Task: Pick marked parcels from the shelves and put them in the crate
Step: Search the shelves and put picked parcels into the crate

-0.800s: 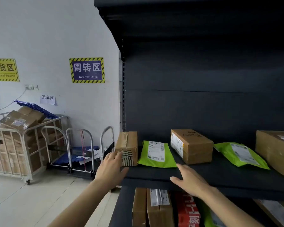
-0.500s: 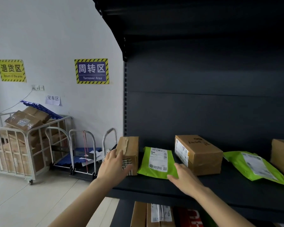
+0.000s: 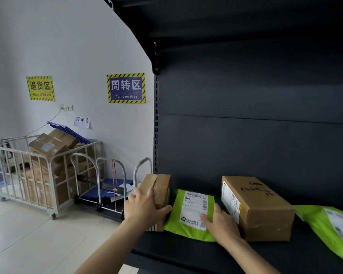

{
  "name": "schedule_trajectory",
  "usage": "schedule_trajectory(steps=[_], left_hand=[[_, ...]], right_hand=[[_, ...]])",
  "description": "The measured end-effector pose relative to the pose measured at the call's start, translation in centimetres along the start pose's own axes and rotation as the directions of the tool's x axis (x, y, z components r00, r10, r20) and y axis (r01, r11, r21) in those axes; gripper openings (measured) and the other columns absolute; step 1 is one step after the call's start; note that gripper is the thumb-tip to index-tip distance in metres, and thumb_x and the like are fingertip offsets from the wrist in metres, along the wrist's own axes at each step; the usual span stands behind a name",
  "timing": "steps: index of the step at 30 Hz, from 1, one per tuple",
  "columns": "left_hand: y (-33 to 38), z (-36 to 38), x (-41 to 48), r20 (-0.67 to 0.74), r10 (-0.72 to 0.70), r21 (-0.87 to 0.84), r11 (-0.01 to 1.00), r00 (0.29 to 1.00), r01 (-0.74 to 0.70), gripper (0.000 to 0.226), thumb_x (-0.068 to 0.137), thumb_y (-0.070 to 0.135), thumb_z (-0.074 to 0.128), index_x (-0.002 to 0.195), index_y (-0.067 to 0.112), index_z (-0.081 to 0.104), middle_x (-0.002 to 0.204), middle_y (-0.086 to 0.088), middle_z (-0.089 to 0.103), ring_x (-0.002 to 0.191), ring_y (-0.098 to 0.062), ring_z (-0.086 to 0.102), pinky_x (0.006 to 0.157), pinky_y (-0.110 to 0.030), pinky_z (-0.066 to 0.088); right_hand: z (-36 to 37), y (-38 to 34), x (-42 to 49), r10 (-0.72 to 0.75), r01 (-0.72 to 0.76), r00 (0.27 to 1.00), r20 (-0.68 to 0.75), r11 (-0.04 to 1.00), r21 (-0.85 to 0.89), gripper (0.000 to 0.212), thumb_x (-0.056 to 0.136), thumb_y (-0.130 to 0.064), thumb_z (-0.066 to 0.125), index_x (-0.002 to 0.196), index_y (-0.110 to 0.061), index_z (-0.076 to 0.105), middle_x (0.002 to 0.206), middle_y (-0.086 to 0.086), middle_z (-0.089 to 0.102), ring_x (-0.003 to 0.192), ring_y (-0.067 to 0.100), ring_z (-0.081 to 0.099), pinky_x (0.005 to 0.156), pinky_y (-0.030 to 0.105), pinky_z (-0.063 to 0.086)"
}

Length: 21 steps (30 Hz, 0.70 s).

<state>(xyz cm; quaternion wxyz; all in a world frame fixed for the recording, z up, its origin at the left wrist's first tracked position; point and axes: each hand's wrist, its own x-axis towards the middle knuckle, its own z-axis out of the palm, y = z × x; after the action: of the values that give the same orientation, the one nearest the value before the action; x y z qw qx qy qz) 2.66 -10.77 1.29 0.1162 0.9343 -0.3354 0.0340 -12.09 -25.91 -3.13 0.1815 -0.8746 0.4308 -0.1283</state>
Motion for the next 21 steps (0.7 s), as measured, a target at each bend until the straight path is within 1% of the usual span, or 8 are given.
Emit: schedule_trajectory(steps=[4, 8, 11, 13, 15, 17, 19, 21], left_hand=[[-0.3, 0.3, 0.3, -0.052, -0.025, -0.073, 0.997, 0.998, 0.022, 0.067, 0.072, 0.070, 0.050, 0.121, 0.025, 0.045, 0.125, -0.011, 0.047, 0.116, -0.035, 0.045, 0.093, -0.038, 0.040], [-0.8, 0.2, 0.3, -0.077, -0.049, -0.159, 0.987, 0.996, 0.036, 0.062, 0.073, 0.065, 0.052, 0.119, 0.025, 0.048, 0.121, -0.010, 0.049, 0.113, -0.035, 0.047, 0.094, -0.038, 0.040], [-1.7, 0.0, 0.4, -0.087, -0.059, -0.247, 0.968, 0.994, 0.036, 0.066, 0.071, 0.065, 0.054, 0.123, 0.026, 0.049, 0.119, -0.010, 0.053, 0.111, -0.034, 0.049, 0.092, -0.037, 0.042], [-2.3, -0.3, 0.3, -0.081, -0.069, -0.384, 0.923, 0.994, 0.033, 0.077, 0.063, 0.067, 0.052, 0.127, 0.024, 0.051, 0.118, -0.009, 0.058, 0.108, -0.030, 0.054, 0.089, -0.036, 0.047], [-3.0, -0.4, 0.2, -0.040, -0.110, -0.640, 0.766, 0.993, 0.059, 0.081, 0.058, 0.064, 0.054, 0.126, 0.020, 0.057, 0.111, -0.006, 0.065, 0.101, -0.026, 0.061, 0.086, -0.033, 0.049], [-3.7, -0.2, 0.3, 0.055, -0.145, -0.888, 0.444, 0.988, 0.115, 0.062, 0.066, 0.059, 0.064, 0.110, 0.016, 0.065, 0.099, -0.006, 0.070, 0.092, -0.024, 0.065, 0.088, -0.040, 0.052], [-3.9, 0.3, 0.5, 0.148, -0.160, -0.967, 0.184, 0.976, 0.177, 0.033, 0.083, 0.045, 0.062, 0.097, 0.016, 0.066, 0.098, -0.013, 0.070, 0.091, -0.028, 0.065, 0.089, -0.045, 0.053], [-3.7, 1.0, 0.5, 0.153, -0.149, -0.974, 0.146, 0.977, 0.175, 0.022, 0.085, 0.038, 0.063, 0.090, 0.017, 0.065, 0.098, -0.015, 0.070, 0.090, -0.029, 0.065, 0.084, -0.043, 0.053]], right_hand=[[0.9, -0.9, 0.5, -0.006, 0.012, 0.998, -0.067, 0.995, 0.095, 0.064, 0.093, -0.046, 0.044, 0.141, -0.008, 0.025, 0.128, 0.010, 0.046, 0.117, 0.025, 0.049, 0.090, 0.033, 0.044], [1.5, -1.8, 0.6, -0.004, 0.029, 0.992, -0.124, 0.979, 0.201, 0.049, 0.095, -0.035, 0.047, 0.134, -0.007, 0.037, 0.123, 0.010, 0.046, 0.113, 0.025, 0.051, 0.090, 0.033, 0.044], [1.3, -1.9, 0.5, 0.007, 0.043, 0.984, -0.178, 0.962, 0.271, 0.041, 0.096, -0.022, 0.046, 0.134, -0.007, 0.039, 0.126, 0.010, 0.048, 0.116, 0.024, 0.051, 0.094, 0.032, 0.043], [0.9, -1.7, 0.3, 0.001, 0.072, 0.975, -0.223, 0.945, 0.319, 0.041, 0.096, -0.014, 0.043, 0.137, -0.007, 0.038, 0.129, 0.010, 0.050, 0.119, 0.022, 0.050, 0.094, 0.029, 0.041], [0.4, -1.4, 0.1, -0.008, 0.099, 0.967, -0.256, 0.934, 0.343, 0.041, 0.096, -0.009, 0.042, 0.137, -0.007, 0.039, 0.129, 0.010, 0.052, 0.119, 0.022, 0.050, 0.094, 0.028, 0.041], [0.1, -0.9, 0.0, -0.021, 0.108, 0.964, -0.263, 0.941, 0.320, 0.042, 0.096, -0.007, 0.041, 0.138, -0.008, 0.038, 0.130, 0.009, 0.052, 0.119, 0.022, 0.050, 0.094, 0.027, 0.040], [0.0, -0.3, -0.2, -0.033, 0.101, 0.968, -0.251, 0.959, 0.264, 0.042, 0.096, -0.006, 0.040, 0.138, -0.008, 0.038, 0.130, 0.010, 0.052, 0.120, 0.023, 0.049, 0.095, 0.029, 0.038], [0.3, 0.1, -0.3, -0.040, 0.096, 0.972, -0.231, 0.967, 0.235, 0.041, 0.096, -0.005, 0.039, 0.137, -0.006, 0.039, 0.129, 0.012, 0.051, 0.120, 0.025, 0.048, 0.098, 0.032, 0.038]])
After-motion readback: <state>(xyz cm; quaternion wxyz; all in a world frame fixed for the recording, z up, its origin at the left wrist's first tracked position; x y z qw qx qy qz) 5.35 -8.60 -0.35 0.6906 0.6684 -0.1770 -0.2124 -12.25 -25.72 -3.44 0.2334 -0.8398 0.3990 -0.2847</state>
